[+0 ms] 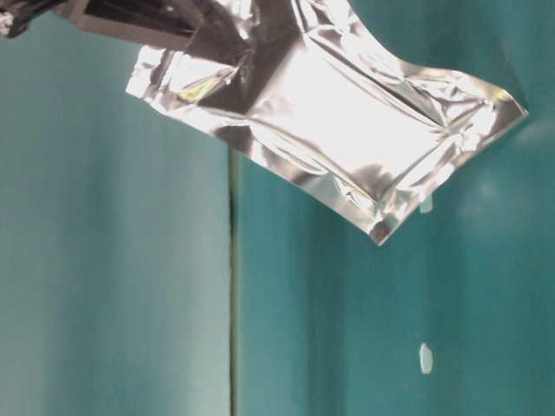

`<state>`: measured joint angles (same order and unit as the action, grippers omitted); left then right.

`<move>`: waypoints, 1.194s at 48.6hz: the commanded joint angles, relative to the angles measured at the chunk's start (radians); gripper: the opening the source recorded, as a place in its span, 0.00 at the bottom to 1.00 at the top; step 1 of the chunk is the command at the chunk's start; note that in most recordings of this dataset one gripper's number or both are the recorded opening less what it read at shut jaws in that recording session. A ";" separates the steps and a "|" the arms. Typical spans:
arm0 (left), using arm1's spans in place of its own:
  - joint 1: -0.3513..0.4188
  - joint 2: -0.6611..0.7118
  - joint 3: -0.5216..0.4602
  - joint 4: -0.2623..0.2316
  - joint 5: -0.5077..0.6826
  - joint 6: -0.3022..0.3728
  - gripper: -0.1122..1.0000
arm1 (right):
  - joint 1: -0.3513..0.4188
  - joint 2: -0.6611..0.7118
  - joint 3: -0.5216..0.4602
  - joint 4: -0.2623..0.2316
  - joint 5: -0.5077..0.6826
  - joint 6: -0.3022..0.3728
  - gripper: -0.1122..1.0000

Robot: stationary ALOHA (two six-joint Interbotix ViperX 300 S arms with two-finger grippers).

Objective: Hand over the silver zip bag and make it stand upright.
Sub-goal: 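Lift the bag with the right gripper and rotate it upright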

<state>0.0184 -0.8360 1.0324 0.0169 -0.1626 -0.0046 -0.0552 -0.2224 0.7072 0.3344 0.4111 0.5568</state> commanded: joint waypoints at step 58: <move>-0.003 -0.031 0.006 0.002 0.054 -0.002 0.09 | 0.058 0.250 -0.566 -0.244 0.660 -0.469 0.11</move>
<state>0.0169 -0.8682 1.0477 0.0153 -0.1074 -0.0046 -0.0046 0.0291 0.1841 0.1089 1.0584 0.1135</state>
